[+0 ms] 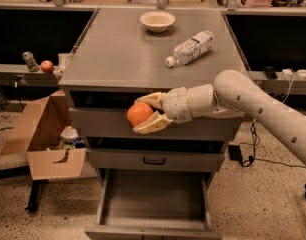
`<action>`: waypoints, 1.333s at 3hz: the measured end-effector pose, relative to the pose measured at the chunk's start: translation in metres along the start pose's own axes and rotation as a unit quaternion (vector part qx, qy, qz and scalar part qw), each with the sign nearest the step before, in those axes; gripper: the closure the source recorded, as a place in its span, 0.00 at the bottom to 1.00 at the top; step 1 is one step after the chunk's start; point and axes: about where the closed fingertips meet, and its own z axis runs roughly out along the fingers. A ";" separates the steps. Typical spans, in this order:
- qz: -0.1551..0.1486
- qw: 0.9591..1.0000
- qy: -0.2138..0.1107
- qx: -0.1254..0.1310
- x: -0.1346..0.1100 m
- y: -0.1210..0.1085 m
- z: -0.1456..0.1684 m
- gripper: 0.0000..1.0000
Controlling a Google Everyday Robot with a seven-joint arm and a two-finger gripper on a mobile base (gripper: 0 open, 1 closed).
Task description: Place orange into bottom drawer
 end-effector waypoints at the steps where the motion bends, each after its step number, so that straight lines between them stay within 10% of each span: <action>1: 0.010 1.000 0.006 0.003 0.016 0.005 0.006 1.00; 4: 0.123 0.990 0.032 0.057 0.183 0.060 0.010 1.00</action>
Offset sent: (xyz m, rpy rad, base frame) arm -0.0165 -0.0405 -0.1145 -0.0109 0.0831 -0.1608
